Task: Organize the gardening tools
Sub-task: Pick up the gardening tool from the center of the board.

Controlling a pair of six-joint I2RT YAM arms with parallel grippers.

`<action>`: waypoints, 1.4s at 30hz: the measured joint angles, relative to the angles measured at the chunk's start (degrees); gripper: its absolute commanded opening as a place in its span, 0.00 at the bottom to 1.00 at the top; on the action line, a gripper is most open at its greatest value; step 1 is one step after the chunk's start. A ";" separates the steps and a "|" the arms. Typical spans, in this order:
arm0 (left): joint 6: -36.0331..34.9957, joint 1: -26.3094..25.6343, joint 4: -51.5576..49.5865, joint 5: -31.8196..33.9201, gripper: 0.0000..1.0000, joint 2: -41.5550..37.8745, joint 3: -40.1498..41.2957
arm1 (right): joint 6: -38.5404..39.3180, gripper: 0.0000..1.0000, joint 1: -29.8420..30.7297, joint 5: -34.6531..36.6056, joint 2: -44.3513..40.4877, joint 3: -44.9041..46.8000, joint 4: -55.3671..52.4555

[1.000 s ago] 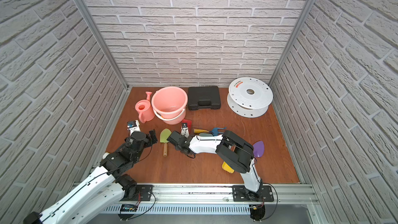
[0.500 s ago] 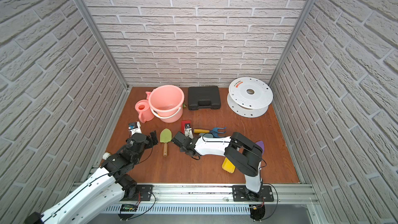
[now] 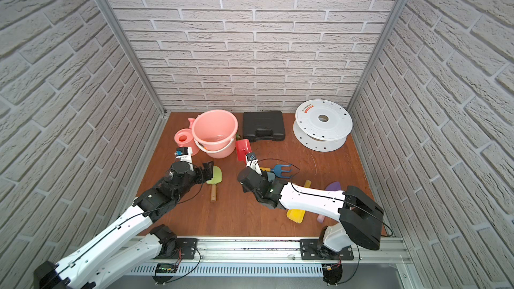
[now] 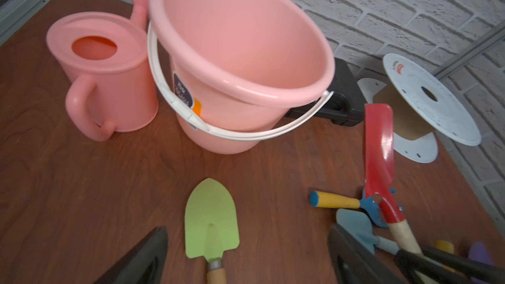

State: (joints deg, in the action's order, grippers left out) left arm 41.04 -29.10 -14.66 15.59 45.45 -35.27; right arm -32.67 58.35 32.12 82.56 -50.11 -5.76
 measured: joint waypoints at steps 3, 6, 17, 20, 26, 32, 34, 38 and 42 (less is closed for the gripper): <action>-0.46 -0.13 0.11 -2.08 0.85 2.58 -3.91 | 3.37 0.03 0.00 0.74 -1.60 1.62 2.34; -0.81 -0.22 0.20 -4.74 0.79 5.03 -6.78 | 6.12 0.03 0.00 0.79 -3.04 4.11 6.36; -2.40 -1.46 0.24 -10.75 0.63 8.50 -12.33 | 11.23 0.03 0.00 1.03 -7.50 8.98 12.22; -2.56 -2.21 1.79 -13.60 0.61 9.09 -12.33 | 12.33 0.03 0.00 0.79 -8.90 9.86 14.21; -4.42 -5.05 3.93 -17.86 0.50 10.71 -12.33 | 14.36 0.03 0.00 -2.03 -9.29 11.17 16.76; -7.34 -5.42 3.72 -17.55 0.43 11.67 -13.46 | 15.54 0.03 0.00 -5.33 -9.94 12.70 18.21; -8.26 -5.31 3.52 -16.79 0.43 12.41 -14.49 | 15.61 0.03 0.00 -6.05 -10.34 12.87 18.51; -9.51 -4.33 3.23 -16.13 0.40 14.45 -15.74 | 15.76 0.03 0.00 -7.39 -11.50 13.31 19.58; -9.97 -2.51 2.95 -16.24 0.38 16.37 -15.96 | 15.80 0.03 0.02 -8.35 -12.09 13.57 20.59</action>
State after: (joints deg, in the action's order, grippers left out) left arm 31.07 -31.62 -11.70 -0.64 61.82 -51.22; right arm -16.86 58.37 23.77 70.48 -36.53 14.83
